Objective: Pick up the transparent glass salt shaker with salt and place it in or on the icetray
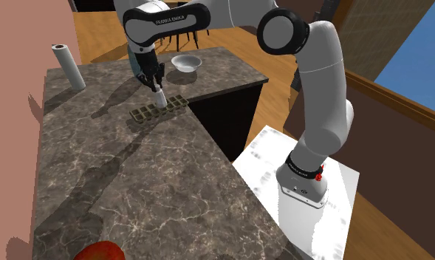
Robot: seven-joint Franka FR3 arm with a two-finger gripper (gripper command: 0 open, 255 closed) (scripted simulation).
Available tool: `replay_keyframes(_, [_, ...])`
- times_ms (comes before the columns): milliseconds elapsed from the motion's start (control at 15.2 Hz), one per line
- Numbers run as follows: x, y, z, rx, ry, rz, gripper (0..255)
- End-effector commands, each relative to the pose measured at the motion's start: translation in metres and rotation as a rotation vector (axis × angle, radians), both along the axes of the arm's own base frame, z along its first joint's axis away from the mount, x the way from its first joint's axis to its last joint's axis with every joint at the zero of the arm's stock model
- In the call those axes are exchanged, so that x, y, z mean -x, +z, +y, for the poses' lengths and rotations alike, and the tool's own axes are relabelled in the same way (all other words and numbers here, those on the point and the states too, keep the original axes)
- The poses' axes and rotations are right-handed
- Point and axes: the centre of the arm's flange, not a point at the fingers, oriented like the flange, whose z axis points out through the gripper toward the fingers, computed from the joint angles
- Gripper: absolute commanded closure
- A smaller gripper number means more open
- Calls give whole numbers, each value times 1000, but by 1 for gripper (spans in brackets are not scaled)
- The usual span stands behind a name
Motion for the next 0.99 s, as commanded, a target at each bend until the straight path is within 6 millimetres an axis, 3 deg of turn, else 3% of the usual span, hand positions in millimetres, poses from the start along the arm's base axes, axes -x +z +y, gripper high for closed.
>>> replay_keyframes(0, [0, -7, 0, 1, 2, 12, 255])
replay_keyframes(66, [0, -7, 0, 1, 2, 12, 0])
replay_keyframes(396, [0, -7, 0, 1, 2, 12, 0])
replay_keyframes(660, [-5, 42, 6, 1, 2, 12, 0])
replay_keyframes(924, [-5, 42, 6, 1, 2, 12, 0])
